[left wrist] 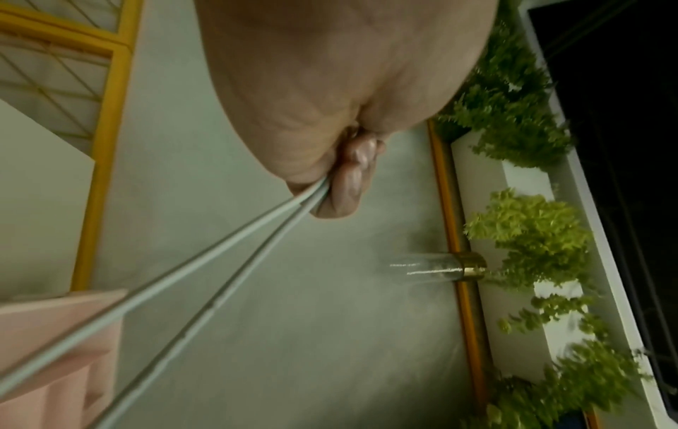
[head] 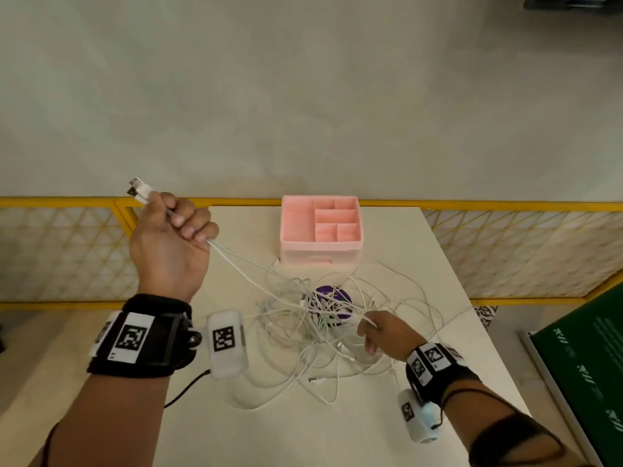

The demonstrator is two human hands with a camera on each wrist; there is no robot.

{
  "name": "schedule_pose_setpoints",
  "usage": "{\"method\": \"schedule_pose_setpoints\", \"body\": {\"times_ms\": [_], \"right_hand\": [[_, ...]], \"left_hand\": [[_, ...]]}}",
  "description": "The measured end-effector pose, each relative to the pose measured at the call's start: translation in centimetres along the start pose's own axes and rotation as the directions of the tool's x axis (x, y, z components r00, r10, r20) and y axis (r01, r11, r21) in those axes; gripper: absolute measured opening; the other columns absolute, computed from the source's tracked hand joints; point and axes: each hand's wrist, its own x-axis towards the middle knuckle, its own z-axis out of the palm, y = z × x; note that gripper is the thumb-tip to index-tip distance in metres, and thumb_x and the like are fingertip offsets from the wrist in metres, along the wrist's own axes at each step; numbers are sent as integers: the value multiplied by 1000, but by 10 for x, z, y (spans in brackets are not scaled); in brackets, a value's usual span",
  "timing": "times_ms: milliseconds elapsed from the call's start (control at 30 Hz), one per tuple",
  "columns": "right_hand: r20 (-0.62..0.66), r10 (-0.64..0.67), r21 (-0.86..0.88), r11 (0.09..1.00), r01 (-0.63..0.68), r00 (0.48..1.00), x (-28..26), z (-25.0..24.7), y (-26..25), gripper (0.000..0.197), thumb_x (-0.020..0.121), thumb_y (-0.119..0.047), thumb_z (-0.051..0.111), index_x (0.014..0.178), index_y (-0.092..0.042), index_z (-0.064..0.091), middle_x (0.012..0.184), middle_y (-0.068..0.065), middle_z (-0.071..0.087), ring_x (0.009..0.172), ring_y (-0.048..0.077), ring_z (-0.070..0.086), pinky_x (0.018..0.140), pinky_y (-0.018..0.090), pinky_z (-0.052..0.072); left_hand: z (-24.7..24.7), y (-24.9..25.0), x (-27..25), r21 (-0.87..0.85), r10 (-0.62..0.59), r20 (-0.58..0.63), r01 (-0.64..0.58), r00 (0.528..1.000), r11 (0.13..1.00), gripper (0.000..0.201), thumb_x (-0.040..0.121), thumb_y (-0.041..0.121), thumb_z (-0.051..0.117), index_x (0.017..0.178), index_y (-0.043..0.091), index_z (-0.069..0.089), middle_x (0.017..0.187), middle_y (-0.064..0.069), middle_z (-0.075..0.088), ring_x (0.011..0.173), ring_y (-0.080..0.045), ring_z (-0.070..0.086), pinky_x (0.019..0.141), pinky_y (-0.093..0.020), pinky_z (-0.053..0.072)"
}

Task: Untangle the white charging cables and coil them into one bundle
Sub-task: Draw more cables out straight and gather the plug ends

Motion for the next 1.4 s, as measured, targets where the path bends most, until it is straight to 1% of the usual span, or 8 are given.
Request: {"method": "schedule_pose_setpoints", "body": {"times_ms": [200, 433, 533, 733, 867, 1133, 1267, 1400], "right_hand": [[-341, -33, 92, 993, 69, 940, -11, -57, 7, 45, 82, -46, 75, 61, -15, 52, 49, -9, 45, 47, 5, 42, 50, 17, 34], [-162, 82, -175, 978, -110, 983, -45, -85, 80, 29, 99, -41, 53, 84, -23, 70, 72, -6, 64, 65, 6, 56, 66, 28, 42], [-223, 177, -213, 951, -225, 959, -55, -97, 103, 22, 102, -35, 49, 92, -28, 68, 81, -1, 67, 68, 13, 57, 63, 27, 42], [-669, 261, 63, 953, -296, 696, -66, -146, 114, 28, 102, -15, 44, 118, -17, 67, 93, 12, 69, 73, 23, 60, 62, 30, 45], [-775, 157, 28, 976, -216, 612, -65, -166, 101, 33, 98, -5, 38, 114, -16, 64, 101, 6, 63, 88, 27, 58, 73, 34, 43], [-599, 578, 33, 709, -704, 554, -69, -130, 171, 27, 100, -11, 45, 108, 6, 63, 97, 21, 59, 103, 42, 61, 85, 42, 48], [-565, 680, 51, 595, -802, 468, -81, -95, 219, 33, 99, -26, 52, 90, 4, 63, 85, 19, 58, 81, 34, 59, 78, 40, 53], [-556, 687, 22, 575, -818, 468, -86, -87, 235, 46, 101, -38, 49, 68, -6, 53, 74, 14, 54, 74, 32, 56, 66, 34, 43]], "left_hand": [[-22, -41, -11, 125, -105, -74, 114, 992, 986, 37, 106, 33, 33, 73, 23, 46, 57, 9, 31, 47, -7, 24, 43, -20, 23], [-65, -82, -21, 201, -185, -234, 234, 954, 951, 38, 107, 27, 32, 72, 20, 45, 52, 9, 32, 42, -6, 24, 41, -20, 19], [-70, -95, -26, 222, -192, -272, 255, 943, 941, 37, 107, 25, 34, 72, 20, 45, 51, 9, 33, 40, -5, 26, 39, -17, 20], [-76, -111, -32, 243, -220, -362, 319, 906, 916, 37, 106, 24, 35, 71, 19, 45, 48, 10, 34, 38, -6, 25, 36, -15, 20], [-74, -120, -34, 240, -241, -370, 343, 897, 908, 36, 107, 24, 35, 72, 19, 45, 48, 10, 35, 37, -6, 25, 36, -15, 21], [-76, -130, -47, 171, -373, -342, 448, 862, 878, 33, 104, 20, 35, 72, 18, 44, 54, 4, 36, 45, -13, 33, 55, -29, 39], [-78, -129, -55, 190, -383, -288, 445, 878, 875, 29, 103, 13, 36, 77, 12, 49, 59, -4, 47, 55, -22, 52, 74, -47, 56], [-76, -126, -58, 255, -387, -247, 445, 888, 858, 26, 102, 3, 38, 83, 4, 54, 70, -15, 64, 74, -36, 70, 72, -45, 62]]}}
